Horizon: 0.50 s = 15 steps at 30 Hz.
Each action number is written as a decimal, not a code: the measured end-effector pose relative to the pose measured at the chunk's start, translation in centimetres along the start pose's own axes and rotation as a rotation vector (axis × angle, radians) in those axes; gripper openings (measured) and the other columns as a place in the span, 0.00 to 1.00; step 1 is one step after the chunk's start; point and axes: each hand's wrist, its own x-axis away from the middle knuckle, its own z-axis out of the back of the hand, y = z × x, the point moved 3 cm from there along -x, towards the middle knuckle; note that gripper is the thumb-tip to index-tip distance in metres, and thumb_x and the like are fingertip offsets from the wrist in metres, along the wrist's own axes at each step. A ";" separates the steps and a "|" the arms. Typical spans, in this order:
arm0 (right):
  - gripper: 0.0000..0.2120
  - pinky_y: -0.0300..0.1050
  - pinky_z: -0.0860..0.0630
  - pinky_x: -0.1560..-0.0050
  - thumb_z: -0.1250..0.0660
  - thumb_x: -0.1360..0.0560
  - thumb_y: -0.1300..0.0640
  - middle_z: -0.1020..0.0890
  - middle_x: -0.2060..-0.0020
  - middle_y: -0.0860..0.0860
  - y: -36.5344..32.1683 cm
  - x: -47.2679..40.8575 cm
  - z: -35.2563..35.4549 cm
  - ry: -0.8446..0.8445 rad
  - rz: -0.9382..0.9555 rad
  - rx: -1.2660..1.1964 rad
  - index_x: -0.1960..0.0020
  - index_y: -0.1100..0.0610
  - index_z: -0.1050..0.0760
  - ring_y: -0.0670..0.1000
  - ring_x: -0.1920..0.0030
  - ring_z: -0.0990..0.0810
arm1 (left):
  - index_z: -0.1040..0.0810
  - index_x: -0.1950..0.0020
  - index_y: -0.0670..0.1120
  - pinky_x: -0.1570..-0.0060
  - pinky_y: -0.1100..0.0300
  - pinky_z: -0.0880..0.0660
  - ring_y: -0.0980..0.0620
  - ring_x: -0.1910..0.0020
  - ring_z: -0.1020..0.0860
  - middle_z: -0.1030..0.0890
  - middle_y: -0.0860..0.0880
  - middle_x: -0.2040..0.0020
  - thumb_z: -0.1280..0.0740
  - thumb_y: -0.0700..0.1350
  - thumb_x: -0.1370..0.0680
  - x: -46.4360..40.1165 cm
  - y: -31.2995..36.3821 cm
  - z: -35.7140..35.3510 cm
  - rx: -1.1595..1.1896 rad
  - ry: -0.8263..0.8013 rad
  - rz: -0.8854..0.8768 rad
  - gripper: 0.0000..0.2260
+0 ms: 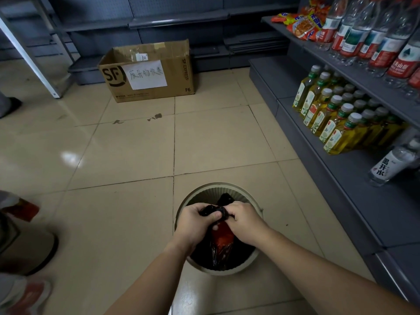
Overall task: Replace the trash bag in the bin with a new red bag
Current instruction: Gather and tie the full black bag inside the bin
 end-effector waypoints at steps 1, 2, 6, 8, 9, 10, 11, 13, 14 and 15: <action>0.08 0.43 0.28 0.58 0.34 0.24 0.60 0.23 0.68 0.44 0.2 0.0 -0.1 0.003 -0.024 0.000 0.60 0.58 0.19 0.46 0.61 0.25 | 0.15 0.57 0.41 0.62 0.57 0.20 0.50 0.67 0.19 0.16 0.44 0.67 0.26 0.40 0.25 0.0 -0.1 -0.1 -0.006 0.039 0.006 0.03; 0.06 0.46 0.26 0.57 0.34 0.24 0.58 0.21 0.65 0.48 0.3 0.1 -0.1 0.015 -0.052 -0.006 0.58 0.57 0.20 0.47 0.60 0.23 | 0.15 0.58 0.41 0.63 0.57 0.21 0.50 0.68 0.19 0.17 0.44 0.68 0.25 0.41 0.25 -0.1 -0.2 -0.1 -0.004 0.074 0.012 0.05; 0.24 0.41 0.27 0.44 0.29 0.27 0.53 0.19 0.50 0.47 0.7 1.0 -0.2 0.019 -0.176 -0.134 0.35 0.41 0.34 0.42 0.48 0.23 | 0.15 0.59 0.40 0.58 0.49 0.18 0.47 0.66 0.17 0.15 0.42 0.66 0.24 0.44 0.26 -0.6 -0.6 0.1 0.042 0.152 0.065 0.07; 0.29 0.39 0.28 0.43 0.28 0.28 0.53 0.22 0.48 0.44 0.7 1.3 -0.2 0.025 -0.126 -0.086 0.34 0.38 0.39 0.41 0.47 0.24 | 0.15 0.59 0.39 0.59 0.49 0.18 0.46 0.67 0.17 0.16 0.41 0.67 0.24 0.44 0.26 -0.7 -0.7 0.0 0.083 0.154 0.106 0.08; 0.29 0.39 0.27 0.43 0.29 0.28 0.54 0.24 0.46 0.43 0.7 1.4 -0.2 0.036 -0.082 -0.047 0.34 0.38 0.38 0.41 0.46 0.25 | 0.15 0.59 0.39 0.60 0.51 0.18 0.46 0.67 0.17 0.16 0.41 0.68 0.24 0.44 0.26 -0.7 -0.8 -0.1 0.107 0.153 0.128 0.08; 0.27 0.40 0.27 0.41 0.29 0.28 0.55 0.24 0.43 0.44 0.7 1.4 -0.3 0.046 -0.037 -0.011 0.35 0.39 0.36 0.43 0.44 0.25 | 0.15 0.59 0.38 0.61 0.52 0.19 0.46 0.68 0.18 0.17 0.42 0.69 0.24 0.43 0.26 -0.7 -0.8 -0.2 0.131 0.150 0.150 0.08; 0.24 0.40 0.28 0.41 0.30 0.27 0.56 0.24 0.42 0.45 0.5 1.3 -0.3 0.062 0.008 0.022 0.35 0.42 0.33 0.44 0.43 0.25 | 0.15 0.60 0.38 0.62 0.54 0.20 0.47 0.69 0.19 0.18 0.42 0.69 0.24 0.43 0.26 -0.7 -0.8 -0.3 0.151 0.145 0.170 0.08; 0.18 0.36 0.29 0.41 0.31 0.27 0.61 0.22 0.44 0.48 0.6 1.1 -0.4 0.117 0.087 0.048 0.39 0.50 0.24 0.45 0.43 0.24 | 0.16 0.59 0.37 0.62 0.54 0.21 0.48 0.70 0.20 0.18 0.41 0.69 0.25 0.42 0.25 -0.8 -0.9 -0.3 0.180 0.124 0.201 0.08; 0.17 0.35 0.29 0.42 0.31 0.28 0.63 0.20 0.46 0.50 0.7 0.9 -0.6 0.144 0.109 0.050 0.40 0.53 0.22 0.46 0.45 0.24 | 0.16 0.58 0.37 0.60 0.54 0.21 0.48 0.70 0.20 0.18 0.40 0.68 0.25 0.41 0.25 -0.8 -0.9 -0.3 0.188 0.105 0.209 0.08; 0.16 0.34 0.29 0.42 0.31 0.28 0.64 0.18 0.47 0.51 0.9 0.8 -0.7 0.163 0.109 0.050 0.41 0.55 0.20 0.47 0.46 0.23 | 0.16 0.58 0.37 0.58 0.53 0.21 0.48 0.68 0.20 0.18 0.40 0.66 0.26 0.41 0.24 -0.7 -0.7 -0.2 0.183 0.078 0.207 0.07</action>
